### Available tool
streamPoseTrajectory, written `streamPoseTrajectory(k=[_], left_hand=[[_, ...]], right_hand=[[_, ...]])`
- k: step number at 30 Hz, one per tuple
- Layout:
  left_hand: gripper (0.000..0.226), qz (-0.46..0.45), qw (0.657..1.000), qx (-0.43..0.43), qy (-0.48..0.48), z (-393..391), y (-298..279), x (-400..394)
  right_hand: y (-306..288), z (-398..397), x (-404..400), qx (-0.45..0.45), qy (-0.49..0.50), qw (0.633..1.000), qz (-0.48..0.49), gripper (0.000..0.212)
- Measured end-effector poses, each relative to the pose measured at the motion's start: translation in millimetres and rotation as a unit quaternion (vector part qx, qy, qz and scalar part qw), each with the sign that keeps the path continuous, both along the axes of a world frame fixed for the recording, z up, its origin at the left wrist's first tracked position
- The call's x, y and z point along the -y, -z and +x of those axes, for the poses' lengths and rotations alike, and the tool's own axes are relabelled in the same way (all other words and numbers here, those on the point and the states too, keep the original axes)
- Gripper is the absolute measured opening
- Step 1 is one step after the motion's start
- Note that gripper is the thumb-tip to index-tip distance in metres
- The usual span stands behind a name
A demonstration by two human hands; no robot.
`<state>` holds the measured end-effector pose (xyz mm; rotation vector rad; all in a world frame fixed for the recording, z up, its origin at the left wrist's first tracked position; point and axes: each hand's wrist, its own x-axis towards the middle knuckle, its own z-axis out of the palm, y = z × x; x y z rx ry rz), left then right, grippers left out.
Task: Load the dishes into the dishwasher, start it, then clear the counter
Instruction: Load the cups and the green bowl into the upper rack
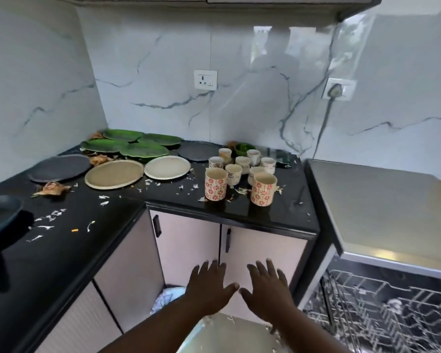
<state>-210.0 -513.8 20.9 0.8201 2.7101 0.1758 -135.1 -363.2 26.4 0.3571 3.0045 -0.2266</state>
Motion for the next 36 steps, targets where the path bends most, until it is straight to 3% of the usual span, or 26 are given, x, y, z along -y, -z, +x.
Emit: streamPoseTrajectory(k=[6, 10, 13, 20, 28, 31, 36], left_hand=[[0.078, 0.028, 0.998, -0.025, -0.041, -72, -15, -21], [0.083, 0.099, 0.987, -0.032, -0.123, -126, -21, -44], [0.088, 0.175, 0.968, -0.04, -0.175, -164, -28, -59], [0.104, 0.327, 0.913, -0.028, -0.241, -233, -37, -76], [0.103, 0.402, 0.894, 0.061, -0.189, -291, -20, -79], [0.099, 0.428, 0.885, 0.085, -0.164, -300, -16, -78], [0.104, 0.444, 0.881, 0.115, -0.119, -306, -22, -88]], right_hand=[[-18, -81, -34, -0.114, 0.018, 0.991, -0.069, 0.07], [-36, -133, -75, -0.252, 0.009, 0.961, -0.115, 0.071], [-42, -174, -109, -0.324, 0.063, 0.935, -0.131, 0.081], [-26, -234, -145, -0.28, 0.228, 0.85, -0.383, 0.113], [-9, -254, -141, -0.304, 0.308, 0.794, -0.426, 0.125], [-9, -256, -141, -0.307, 0.314, 0.791, -0.425, 0.118], [-33, -238, -135, -0.315, 0.34, 0.778, -0.425, 0.084]])
